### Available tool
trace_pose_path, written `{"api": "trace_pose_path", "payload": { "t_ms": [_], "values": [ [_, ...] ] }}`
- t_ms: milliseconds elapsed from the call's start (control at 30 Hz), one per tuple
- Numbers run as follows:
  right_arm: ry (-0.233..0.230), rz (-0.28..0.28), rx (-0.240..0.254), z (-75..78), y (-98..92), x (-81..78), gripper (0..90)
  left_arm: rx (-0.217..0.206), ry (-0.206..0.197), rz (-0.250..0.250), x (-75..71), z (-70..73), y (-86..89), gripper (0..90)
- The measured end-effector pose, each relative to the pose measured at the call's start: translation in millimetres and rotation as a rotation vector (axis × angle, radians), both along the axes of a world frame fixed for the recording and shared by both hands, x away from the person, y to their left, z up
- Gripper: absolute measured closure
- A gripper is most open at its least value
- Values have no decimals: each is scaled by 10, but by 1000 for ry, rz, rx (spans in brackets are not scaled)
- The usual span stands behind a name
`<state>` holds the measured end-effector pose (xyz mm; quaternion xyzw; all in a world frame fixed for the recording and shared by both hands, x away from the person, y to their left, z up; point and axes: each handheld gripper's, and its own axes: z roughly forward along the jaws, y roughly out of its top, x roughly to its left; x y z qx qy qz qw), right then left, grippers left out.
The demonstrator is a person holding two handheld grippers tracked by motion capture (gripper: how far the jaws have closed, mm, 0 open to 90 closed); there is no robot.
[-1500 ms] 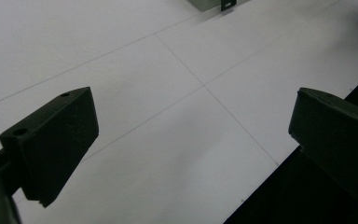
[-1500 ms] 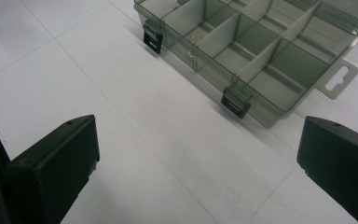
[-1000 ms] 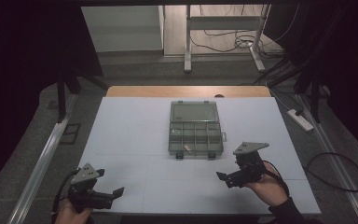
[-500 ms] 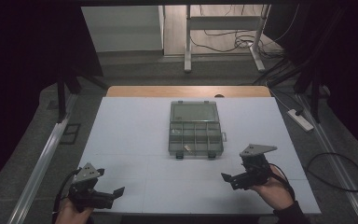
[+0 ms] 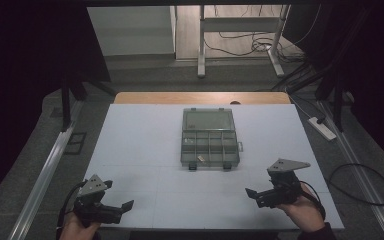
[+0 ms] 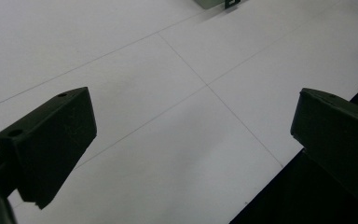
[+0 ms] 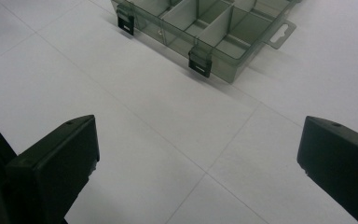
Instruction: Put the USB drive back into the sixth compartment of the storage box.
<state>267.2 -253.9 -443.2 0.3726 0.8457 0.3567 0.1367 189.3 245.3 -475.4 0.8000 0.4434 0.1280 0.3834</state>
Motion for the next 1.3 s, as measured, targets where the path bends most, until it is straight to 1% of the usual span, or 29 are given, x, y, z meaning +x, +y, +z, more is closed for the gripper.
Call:
{"api": "trace_pose_path", "payload": {
  "t_ms": [700, 900, 1133, 1300],
  "values": [
    [0, -52, 11, -4, -219, -129, 0, -11, 1, 0, -4, 0, 14, 6],
    [-3, -73, 1, -13, -298, -161, 0, -16, 1, 3, -4, -1, 15, 6],
    [0, -109, 1, -26, -381, -206, 0, -14, 0, 2, -4, -1, 16, 6],
    [3, -120, -8, -42, -415, -233, 0, -14, 0, 2, -4, -1, 16, 6]
  ]
}}
